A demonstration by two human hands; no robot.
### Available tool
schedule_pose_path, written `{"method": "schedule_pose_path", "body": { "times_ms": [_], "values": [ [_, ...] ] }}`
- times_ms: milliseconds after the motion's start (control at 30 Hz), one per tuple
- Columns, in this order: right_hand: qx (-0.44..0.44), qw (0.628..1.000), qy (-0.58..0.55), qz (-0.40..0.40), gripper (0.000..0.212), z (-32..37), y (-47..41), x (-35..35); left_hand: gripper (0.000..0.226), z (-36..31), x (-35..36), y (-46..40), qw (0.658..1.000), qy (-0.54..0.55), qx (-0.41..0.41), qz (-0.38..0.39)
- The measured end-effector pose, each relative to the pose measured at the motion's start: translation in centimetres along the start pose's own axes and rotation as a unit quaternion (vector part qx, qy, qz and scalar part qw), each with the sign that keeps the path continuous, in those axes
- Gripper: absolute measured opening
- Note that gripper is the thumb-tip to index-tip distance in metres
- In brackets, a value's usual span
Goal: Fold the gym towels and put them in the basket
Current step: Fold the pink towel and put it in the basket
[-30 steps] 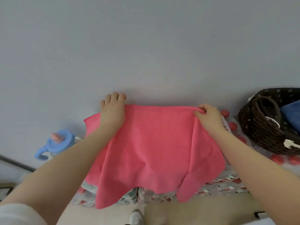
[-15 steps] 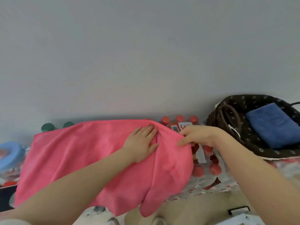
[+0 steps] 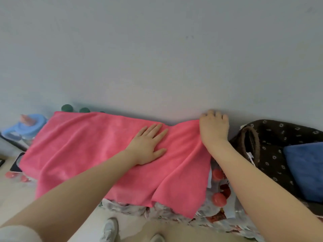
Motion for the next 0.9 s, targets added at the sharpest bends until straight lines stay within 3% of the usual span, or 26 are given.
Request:
{"method": "schedule_pose_path", "body": {
  "times_ms": [67,167,300,433,500,600,667,767,900],
  "values": [
    [-0.018,0.997,-0.015,-0.076,0.033,1.7,0.5,-0.2,0.09,0.4,-0.5,0.3,0.999,0.033,0.0,-0.015],
    [-0.104,0.983,-0.097,-0.119,0.013,6.4,1.9,-1.6,0.08,2.4,-1.6,1.8,0.996,0.072,-0.011,-0.056],
    [-0.245,0.914,-0.321,-0.044,0.016,14.1,2.2,-4.0,0.074,8.0,-4.0,5.1,0.986,0.101,-0.075,-0.106],
    [-0.25,0.855,-0.454,-0.009,0.024,20.9,1.2,-7.6,0.047,16.6,-6.9,9.4,0.948,0.146,-0.206,-0.195],
    [-0.23,0.845,-0.483,0.0,0.023,24.2,0.4,-9.3,0.045,21.0,-7.6,11.2,0.934,0.141,-0.27,-0.189],
    [-0.205,0.855,-0.475,0.028,0.025,29.0,-1.3,-10.7,0.047,26.0,-7.7,12.7,0.904,0.211,-0.346,-0.134],
    [-0.201,0.878,-0.433,0.044,0.024,31.9,-2.4,-11.0,0.05,28.1,-7.2,13.0,0.862,0.321,-0.382,-0.087],
    [-0.196,0.914,-0.347,0.076,0.027,34.7,-3.1,-10.9,0.035,29.5,-6.9,13.3,0.806,0.451,-0.378,-0.062],
    [-0.186,0.945,-0.26,0.06,0.024,35.5,-3.3,-11.6,0.024,30.8,-7.7,12.5,0.793,0.511,-0.326,-0.06]
  ]
}}
Point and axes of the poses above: each hand's wrist, its own y-axis away from the middle knuckle, its own x-axis out of the palm, z = x × y, the point moved 4 cm from there along -y, towards the middle knuckle, and after that the axes turned 8 degrees about y, right-handed, at the moved point
